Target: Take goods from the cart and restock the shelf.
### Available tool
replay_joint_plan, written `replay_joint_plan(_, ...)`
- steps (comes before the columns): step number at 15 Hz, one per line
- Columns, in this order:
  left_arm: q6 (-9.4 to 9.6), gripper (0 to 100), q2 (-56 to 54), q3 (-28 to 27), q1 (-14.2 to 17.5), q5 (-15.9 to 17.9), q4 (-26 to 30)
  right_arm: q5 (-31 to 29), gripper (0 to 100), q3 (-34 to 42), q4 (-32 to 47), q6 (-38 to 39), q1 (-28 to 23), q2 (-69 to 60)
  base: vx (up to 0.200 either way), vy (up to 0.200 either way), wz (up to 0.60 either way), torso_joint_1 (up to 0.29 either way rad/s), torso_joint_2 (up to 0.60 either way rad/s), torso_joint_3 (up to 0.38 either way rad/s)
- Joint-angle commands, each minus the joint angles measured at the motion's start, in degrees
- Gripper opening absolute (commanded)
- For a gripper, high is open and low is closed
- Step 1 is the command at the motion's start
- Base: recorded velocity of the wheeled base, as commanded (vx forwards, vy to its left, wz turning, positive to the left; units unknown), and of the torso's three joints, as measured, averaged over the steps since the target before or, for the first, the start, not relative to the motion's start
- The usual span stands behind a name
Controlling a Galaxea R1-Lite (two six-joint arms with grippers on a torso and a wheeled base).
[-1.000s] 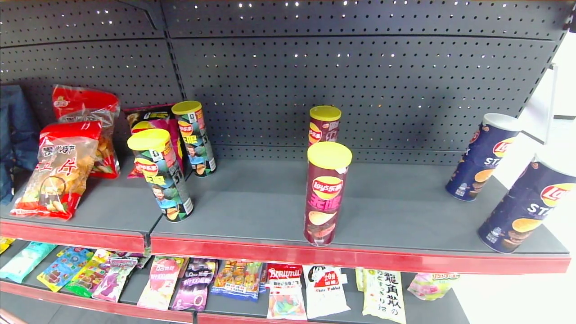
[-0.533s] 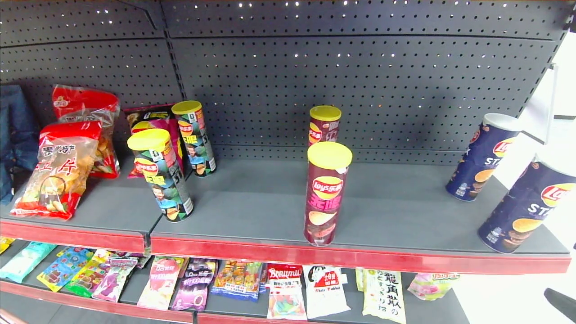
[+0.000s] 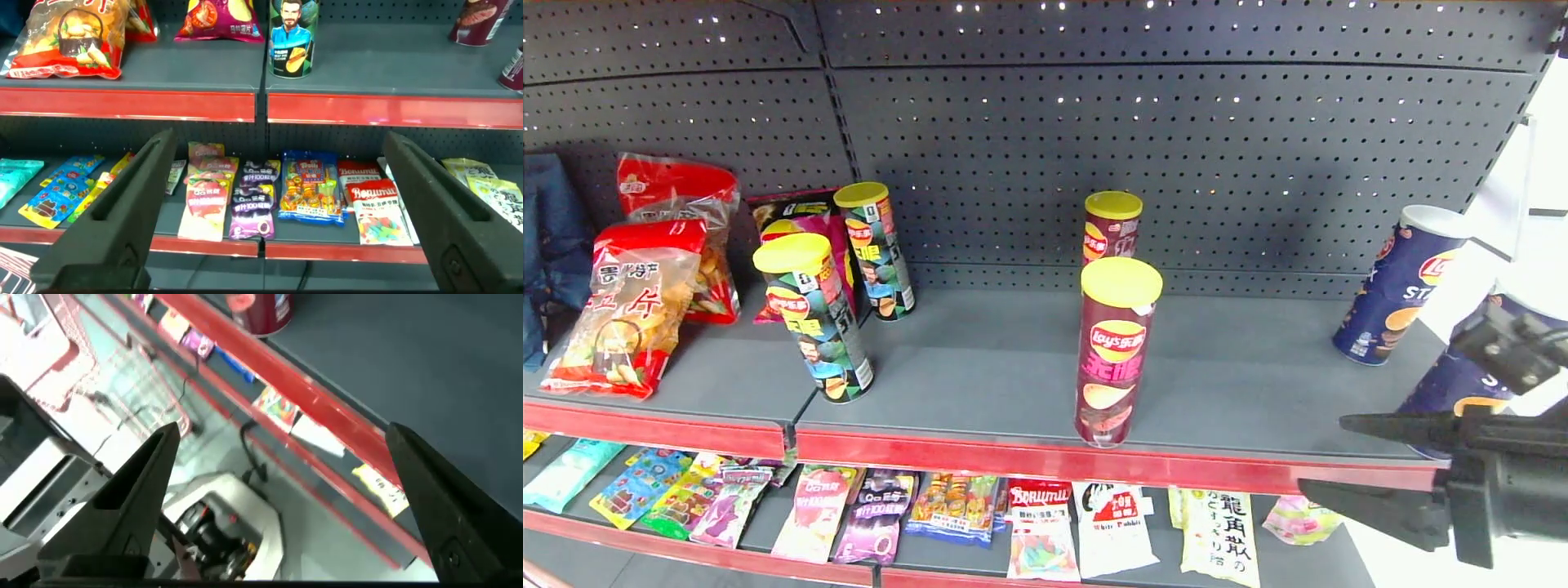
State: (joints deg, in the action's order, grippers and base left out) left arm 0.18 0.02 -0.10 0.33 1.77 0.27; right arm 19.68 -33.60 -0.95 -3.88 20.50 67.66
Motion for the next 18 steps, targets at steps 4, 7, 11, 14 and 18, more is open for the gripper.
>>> replay_joint_plan(4, -0.01, 100, 0.0, 0.0, 0.0, 0.0, 0.0, -3.9, 100, -6.8, -0.1, 2.6, 4.2, 18.2, 0.000, 0.000, 0.00, 0.000, 0.00, 0.000)
replay_joint_plan(7, -0.01, 100, 0.0, 0.0, 0.0, 0.0, 0.0, -7.0, 100, -10.4, 0.0, 2.7, 4.2, 22.9, 0.000, 0.000, 0.00, 0.000, 0.00, 0.000)
replay_joint_plan(11, -0.01, 100, 0.0, 0.0, 0.0, 0.0, 0.0, -13.8, 100, -16.9, 0.0, 3.3, 5.6, 30.0, 0.000, 0.000, 0.00, 0.000, 0.00, 0.000)
replay_joint_plan(14, -0.01, 100, 0.0, 0.0, 0.0, 0.0, 0.0, -17.0, 100, -19.4, 0.0, 3.5, 6.4, 32.3, 0.000, 0.000, 0.00, 0.000, 0.00, 0.000)
replay_joint_plan(18, -0.01, 100, 0.0, 0.0, 0.0, 0.0, 0.0, -21.8, 100, -21.2, 0.0, 3.5, 8.0, 35.3, 0.000, 0.000, 0.00, 0.000, 0.00, 0.000)
